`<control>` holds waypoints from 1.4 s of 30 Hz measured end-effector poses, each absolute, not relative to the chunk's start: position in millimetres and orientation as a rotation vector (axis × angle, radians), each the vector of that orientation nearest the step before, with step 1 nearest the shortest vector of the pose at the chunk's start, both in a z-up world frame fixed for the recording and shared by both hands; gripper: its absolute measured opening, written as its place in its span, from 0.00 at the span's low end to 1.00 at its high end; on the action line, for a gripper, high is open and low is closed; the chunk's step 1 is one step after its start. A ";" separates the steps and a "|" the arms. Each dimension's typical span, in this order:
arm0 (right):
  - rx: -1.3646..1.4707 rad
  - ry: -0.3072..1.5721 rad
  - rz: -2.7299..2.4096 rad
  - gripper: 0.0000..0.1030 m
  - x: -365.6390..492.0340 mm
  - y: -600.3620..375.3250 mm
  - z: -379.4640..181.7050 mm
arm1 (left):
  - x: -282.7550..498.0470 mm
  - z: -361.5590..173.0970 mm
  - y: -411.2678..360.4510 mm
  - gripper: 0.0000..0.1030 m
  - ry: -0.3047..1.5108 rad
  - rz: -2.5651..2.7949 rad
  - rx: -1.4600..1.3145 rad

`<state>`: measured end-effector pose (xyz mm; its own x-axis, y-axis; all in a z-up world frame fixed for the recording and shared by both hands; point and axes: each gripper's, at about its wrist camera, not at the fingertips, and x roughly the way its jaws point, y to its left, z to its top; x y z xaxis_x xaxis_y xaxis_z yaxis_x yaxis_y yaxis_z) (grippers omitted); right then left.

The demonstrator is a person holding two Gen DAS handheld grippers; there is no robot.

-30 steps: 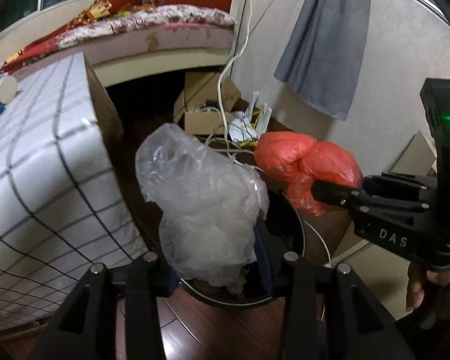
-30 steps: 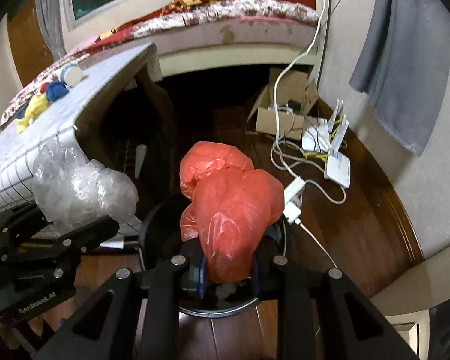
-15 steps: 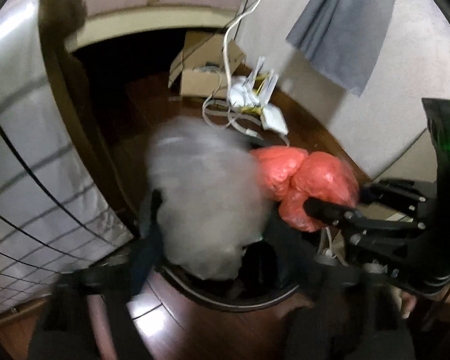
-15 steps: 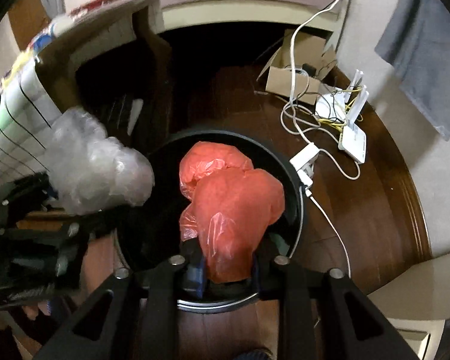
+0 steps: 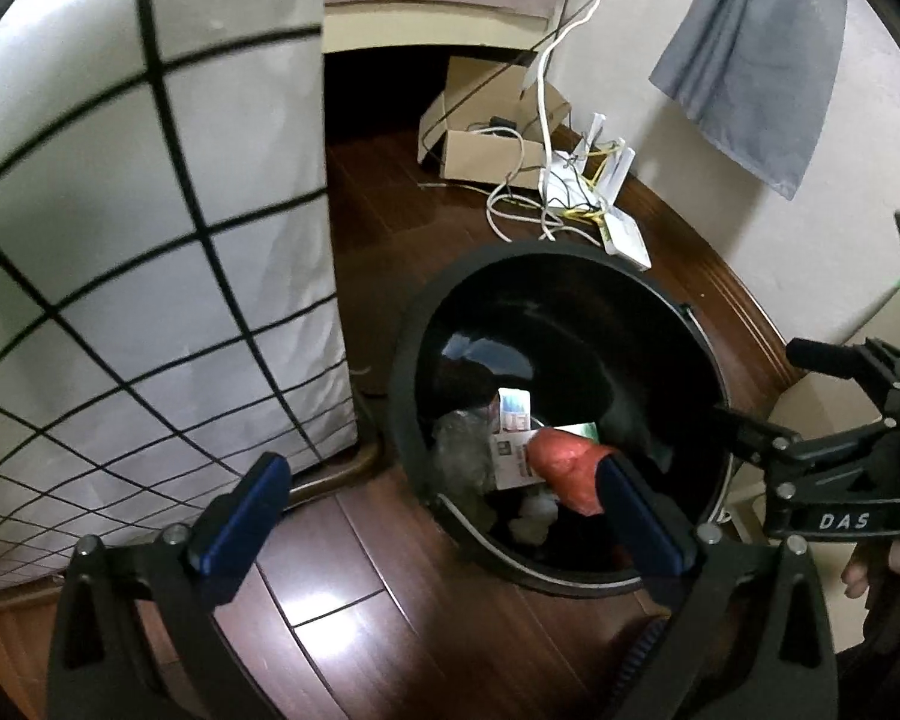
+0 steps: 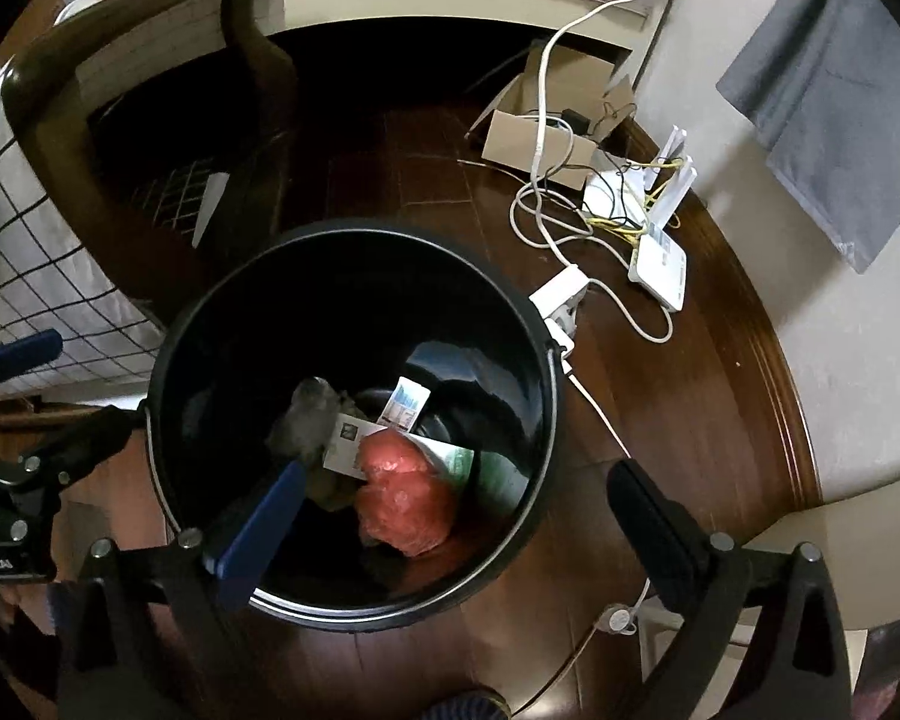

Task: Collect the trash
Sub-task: 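Move both tools back to the table toward the cloths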

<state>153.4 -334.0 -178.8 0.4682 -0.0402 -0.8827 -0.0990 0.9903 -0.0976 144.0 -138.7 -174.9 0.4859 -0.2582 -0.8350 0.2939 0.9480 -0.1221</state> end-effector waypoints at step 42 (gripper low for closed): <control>-0.264 0.795 0.212 0.99 123.3 -241.4 -63.4 | 106.1 -79.8 -43.8 0.99 0.776 -0.162 -0.051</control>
